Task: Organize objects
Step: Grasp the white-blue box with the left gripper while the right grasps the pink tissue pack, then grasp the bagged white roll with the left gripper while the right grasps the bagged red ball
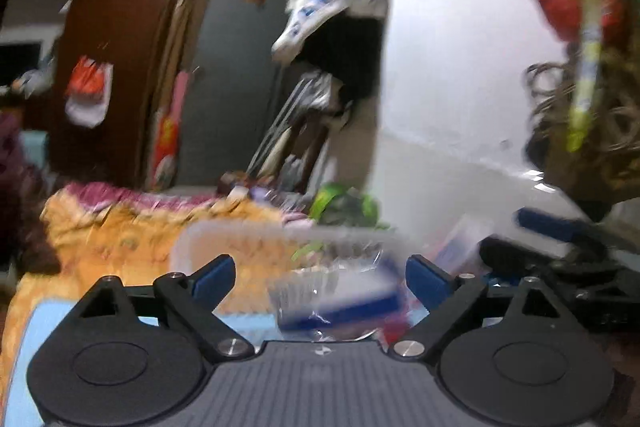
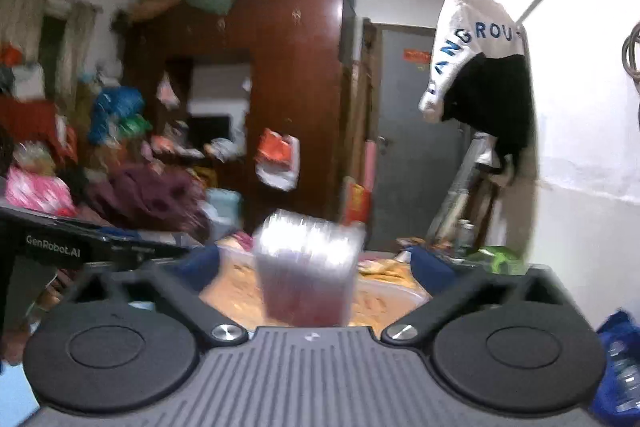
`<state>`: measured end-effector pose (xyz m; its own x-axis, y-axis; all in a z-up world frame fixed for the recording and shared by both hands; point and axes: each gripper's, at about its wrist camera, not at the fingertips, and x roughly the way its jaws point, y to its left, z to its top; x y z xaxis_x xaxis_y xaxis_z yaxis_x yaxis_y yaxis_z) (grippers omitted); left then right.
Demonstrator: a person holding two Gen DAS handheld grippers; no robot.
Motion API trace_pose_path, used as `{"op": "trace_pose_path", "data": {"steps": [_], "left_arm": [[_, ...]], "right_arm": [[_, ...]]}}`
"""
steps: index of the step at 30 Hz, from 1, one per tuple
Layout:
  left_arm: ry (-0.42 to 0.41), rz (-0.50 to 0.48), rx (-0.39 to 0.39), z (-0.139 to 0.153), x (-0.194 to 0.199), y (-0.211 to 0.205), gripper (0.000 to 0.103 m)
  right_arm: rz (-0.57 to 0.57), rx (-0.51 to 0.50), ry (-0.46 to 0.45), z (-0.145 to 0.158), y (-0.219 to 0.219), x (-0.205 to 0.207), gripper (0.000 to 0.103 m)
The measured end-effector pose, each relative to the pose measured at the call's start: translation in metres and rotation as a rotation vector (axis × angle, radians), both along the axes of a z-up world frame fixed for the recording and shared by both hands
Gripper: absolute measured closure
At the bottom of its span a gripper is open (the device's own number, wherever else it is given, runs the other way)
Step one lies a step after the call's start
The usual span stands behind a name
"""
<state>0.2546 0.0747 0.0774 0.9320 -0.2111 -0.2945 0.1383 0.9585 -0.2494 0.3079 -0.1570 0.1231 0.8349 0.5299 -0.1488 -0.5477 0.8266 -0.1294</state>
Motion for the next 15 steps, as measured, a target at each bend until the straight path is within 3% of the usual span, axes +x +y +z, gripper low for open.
{"op": "trace_pose_path", "data": {"steps": [3,5,8,10,11,12,15], "left_arm": [[-0.061,-0.011,-0.005,-0.01,-0.031,0.003,0.009],[-0.094,-0.018,-0.023,-0.022,-0.063,0.009,0.003],[-0.055,-0.008,-0.052,-0.05,-0.093,0.018,0.0],[0.002,0.003,-0.079,-0.07,-0.1,0.02,0.0],[0.03,0.012,-0.099,-0.078,-0.102,0.022,0.0],[0.062,0.016,-0.112,-0.085,-0.101,0.023,0.0],[0.11,0.024,-0.109,-0.095,-0.095,0.022,0.0]], "right_arm": [[0.032,0.042,0.018,-0.01,-0.015,-0.016,0.0],[0.052,0.088,0.025,-0.022,-0.035,-0.035,0.0],[0.091,0.066,0.129,-0.053,-0.051,-0.046,0.0],[0.085,0.031,0.203,-0.079,-0.052,-0.042,0.016],[0.091,0.02,0.25,-0.089,-0.05,-0.036,0.032],[0.104,0.015,0.298,-0.097,-0.049,-0.03,0.04],[0.134,-0.021,0.36,-0.11,-0.037,-0.02,0.041]]}}
